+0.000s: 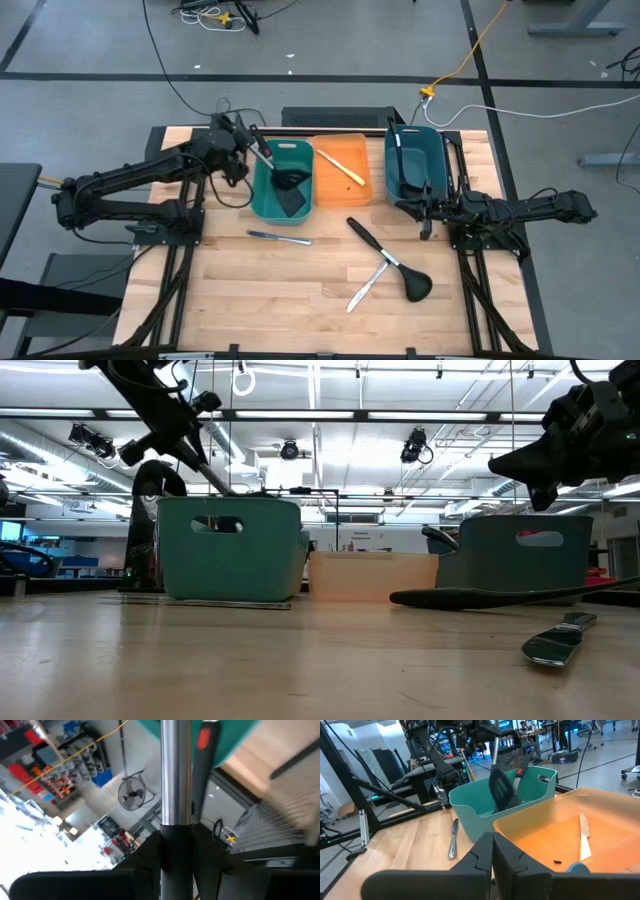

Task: Pick & Place Kitchen Items
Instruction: Put the black spatula into the light green bin

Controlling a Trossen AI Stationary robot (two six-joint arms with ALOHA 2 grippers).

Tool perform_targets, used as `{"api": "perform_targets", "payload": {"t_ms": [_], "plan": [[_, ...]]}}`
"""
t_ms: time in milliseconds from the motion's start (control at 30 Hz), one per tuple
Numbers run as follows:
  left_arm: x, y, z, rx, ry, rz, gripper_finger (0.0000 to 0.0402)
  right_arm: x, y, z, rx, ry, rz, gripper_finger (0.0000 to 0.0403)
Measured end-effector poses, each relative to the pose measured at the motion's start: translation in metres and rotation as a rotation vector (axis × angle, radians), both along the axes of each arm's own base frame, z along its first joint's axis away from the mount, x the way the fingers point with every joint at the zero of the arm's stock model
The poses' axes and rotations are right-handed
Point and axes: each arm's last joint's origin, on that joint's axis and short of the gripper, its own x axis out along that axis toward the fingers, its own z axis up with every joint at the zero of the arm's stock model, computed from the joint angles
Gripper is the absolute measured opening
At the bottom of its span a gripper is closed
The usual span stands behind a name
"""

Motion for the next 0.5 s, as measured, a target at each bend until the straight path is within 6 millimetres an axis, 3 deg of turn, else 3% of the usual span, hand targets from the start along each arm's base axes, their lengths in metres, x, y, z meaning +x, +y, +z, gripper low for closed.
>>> {"api": "perform_targets", "payload": {"t_ms": [300, 500], "plan": [[-0.007, -0.011, -0.009, -0.074, 0.114, -0.025, 0.0083, 0.000, 0.000, 0.001, 0.001, -0.011, 0.000, 0.0009], [-0.003, -0.006, -0.015, -0.105, 0.154, -0.057, 0.0083, 0.000, 0.000, 0.003, 0.002, -0.032, 0.000, 0.0009]]}}
